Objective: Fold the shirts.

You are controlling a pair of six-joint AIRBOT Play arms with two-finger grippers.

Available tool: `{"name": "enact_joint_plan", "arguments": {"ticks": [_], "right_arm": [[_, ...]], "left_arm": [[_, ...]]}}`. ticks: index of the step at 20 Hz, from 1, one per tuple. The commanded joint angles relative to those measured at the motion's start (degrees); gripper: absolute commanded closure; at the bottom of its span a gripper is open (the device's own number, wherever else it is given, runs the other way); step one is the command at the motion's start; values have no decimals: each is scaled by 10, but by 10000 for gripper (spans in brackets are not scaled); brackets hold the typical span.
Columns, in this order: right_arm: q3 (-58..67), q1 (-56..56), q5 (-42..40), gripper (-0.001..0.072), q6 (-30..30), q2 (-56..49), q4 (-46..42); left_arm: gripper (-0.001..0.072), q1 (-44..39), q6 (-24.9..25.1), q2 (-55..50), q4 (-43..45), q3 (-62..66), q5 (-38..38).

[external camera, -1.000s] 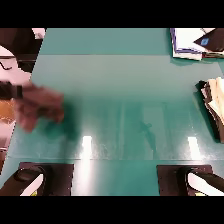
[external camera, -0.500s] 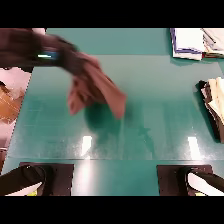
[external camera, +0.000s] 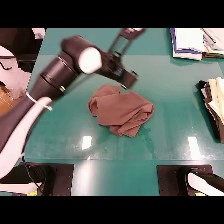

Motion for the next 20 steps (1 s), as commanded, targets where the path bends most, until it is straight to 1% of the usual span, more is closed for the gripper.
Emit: {"name": "enact_joint_plan", "arguments": {"ticks": [1, 3, 6, 10, 12, 15, 17, 18, 19, 20], "right_arm": [[1, 0, 3, 696, 0, 0, -2], [1, 0, 4, 696, 0, 0, -1], [1, 0, 4, 697, 1, 0, -1], [1, 0, 4, 697, 1, 0, -1], [1, 0, 5, 696, 2, 0, -1], [1, 0, 15, 696, 3, -6, 0], [0, 0, 31, 696, 26, -20, -1], [0, 0, 41, 696, 36, -31, 0], [0, 0, 56, 696, 43, -44, 0], [0, 0, 72, 696, 49, -59, 0]], "left_arm": [[88, 127, -2, 1, -16, -7, -87], [88, 204, -14, 1, -40, -49, -105], [88, 277, -9, 0, -115, -155, -87], [88, 287, 7, -1, -135, -297, -19], [89, 287, 30, -1, -177, -351, 28], [89, 287, 63, -1, -245, -387, 67], [90, 287, 66, -2, -256, -388, 70], [132, 287, 66, -3, -256, -388, 70], [260, 287, 66, -4, -256, -388, 68], [292, 287, 66, -6, -257, -388, 66]]}}
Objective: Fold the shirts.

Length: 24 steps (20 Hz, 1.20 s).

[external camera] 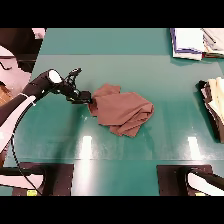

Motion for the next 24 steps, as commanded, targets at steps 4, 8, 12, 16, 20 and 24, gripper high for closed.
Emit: {"name": "enact_joint_plan", "arguments": {"ticks": [4, 8, 12, 16, 20, 24], "right_arm": [[0, 0, 104, 696, 36, -89, 0], [-94, 0, 125, 696, 44, -110, 0], [-336, 2, 56, 667, 45, -76, 2], [-577, 12, -64, 162, 44, -41, 64], [-690, 54, -183, 202, 22, -40, 132], [-694, 97, -266, 286, 22, -54, 154]], "left_arm": [[676, 1, 13, -5, -21, -10, 11], [685, 9, 22, 3, -12, 24, 15], [685, 10, 39, 21, 14, 94, 2], [685, 9, 38, 20, 13, 107, 1], [685, 9, 38, 20, 11, 107, 3], [684, 9, 38, 20, 10, 107, 5]]}}
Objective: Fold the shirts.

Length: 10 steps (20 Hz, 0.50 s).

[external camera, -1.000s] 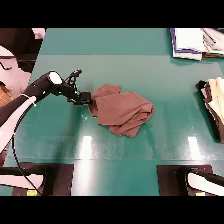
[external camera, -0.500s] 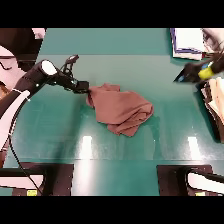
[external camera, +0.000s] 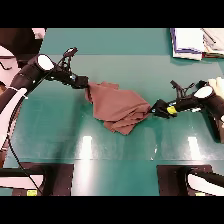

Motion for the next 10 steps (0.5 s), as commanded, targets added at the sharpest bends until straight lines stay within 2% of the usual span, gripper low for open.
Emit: {"name": "enact_joint_plan", "arguments": {"ticks": [1, 2, 3, 4, 6, 10], "right_arm": [[-13, 34, -80, 351, -4, -19, 24], [-3, 40, -82, 467, -4, -32, 24], [11, 45, -81, 649, -7, -44, 23], [26, 45, -79, 697, -16, -50, 21], [67, 39, -61, 698, -18, -31, -9], [207, -11, 5, 698, -17, 90, -110]], "left_arm": [[684, 0, 0, 0, -2, 1, 2], [684, 0, 0, 0, -2, 1, 1], [685, 0, 0, 0, -2, 1, 1], [685, 0, -2, 4, -3, 3, -2], [685, 3, 1, 39, 12, 10, 5], [685, 10, 1, 165, 78, 101, 5]]}}
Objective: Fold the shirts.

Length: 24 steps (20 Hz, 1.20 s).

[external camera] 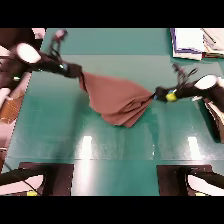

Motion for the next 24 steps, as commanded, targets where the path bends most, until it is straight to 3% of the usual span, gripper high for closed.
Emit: {"name": "enact_joint_plan", "arguments": {"ticks": [1, 8, 14, 16, 19, 22, 24], "right_arm": [[123, -42, 64, 699, -2, 93, -69], [344, -118, 187, 699, -2, 231, -68], [477, -161, 269, 698, 19, 200, -67], [494, -161, 307, 698, 48, 160, -67], [476, -161, 362, 699, 63, 84, -65], [380, -156, 378, 699, 69, 2, -68], [308, -135, 361, 699, 67, -56, -68]], "left_arm": [[685, 3, 0, 104, 43, 79, 2], [685, 2, 0, 279, 10, 216, -1], [686, 2, 17, 297, 17, 271, -10], [686, 3, 17, 270, 41, 271, -45], [685, 3, 16, 174, 87, 271, -159], [685, 2, 15, 29, 85, 271, -252], [685, 2, 14, -71, 81, 271, -273]]}}
